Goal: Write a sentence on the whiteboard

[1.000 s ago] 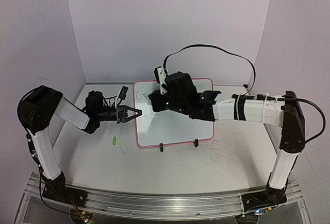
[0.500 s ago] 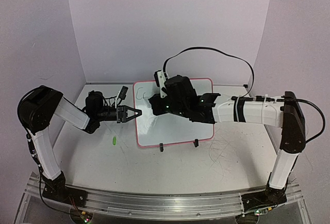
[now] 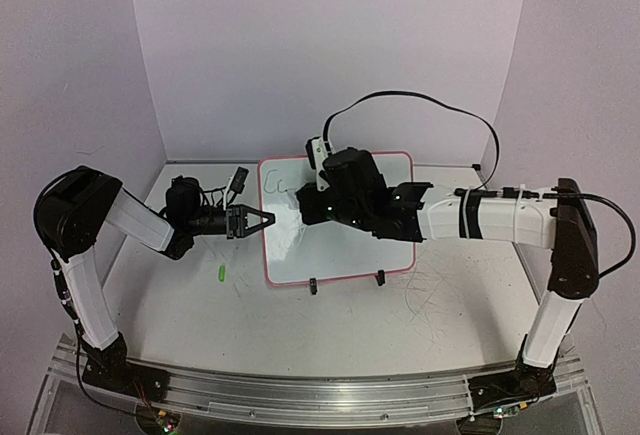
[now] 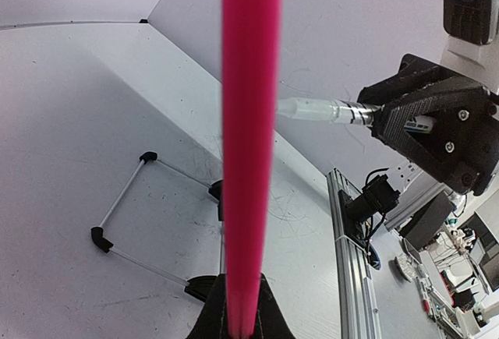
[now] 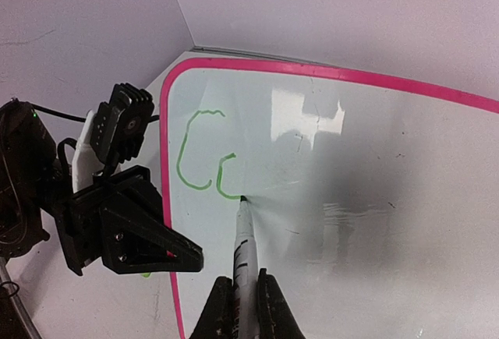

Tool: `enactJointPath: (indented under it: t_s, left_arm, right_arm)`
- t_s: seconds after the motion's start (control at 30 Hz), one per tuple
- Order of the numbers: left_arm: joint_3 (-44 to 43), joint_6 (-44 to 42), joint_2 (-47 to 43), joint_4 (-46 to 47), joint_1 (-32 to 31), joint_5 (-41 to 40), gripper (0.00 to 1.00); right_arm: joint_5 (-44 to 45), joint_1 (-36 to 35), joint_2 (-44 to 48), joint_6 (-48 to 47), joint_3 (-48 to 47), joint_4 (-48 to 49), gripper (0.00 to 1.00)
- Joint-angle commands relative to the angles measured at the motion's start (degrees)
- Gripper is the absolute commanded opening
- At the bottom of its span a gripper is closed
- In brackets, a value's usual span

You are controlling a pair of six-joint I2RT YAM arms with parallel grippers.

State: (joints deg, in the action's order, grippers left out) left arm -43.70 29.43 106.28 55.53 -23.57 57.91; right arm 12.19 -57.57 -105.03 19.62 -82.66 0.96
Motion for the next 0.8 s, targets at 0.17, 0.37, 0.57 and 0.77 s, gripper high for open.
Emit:
enactJointPath:
  t_s: [0.17,0.37,0.57,0.77]
  left_arm:
    - [0.4,0.9,-0.4,-0.4,0.3,0.0,0.00]
    - [0.3,0.9,-0.5,-0.5,0.2,0.1,0.00]
    - [0.3,0.8,-0.4,-0.5,0.2,0.1,0.00]
    - [0.3,0.8,-0.4,-0.4,0.3,0.2,0.00]
  right_arm:
    - [5.6,0.7,0.8,-0.4,-1.3,-1.0,0.00]
    - [5.4,0.9,-0.2,-0.9,-2.9,-0.9,0.00]
    - [5.0,1.0,-1.0,-1.0,-4.0,-0.8,0.00]
    - [3.7,1.0,-2.3,-1.3,-5.4,-0.9,0.00]
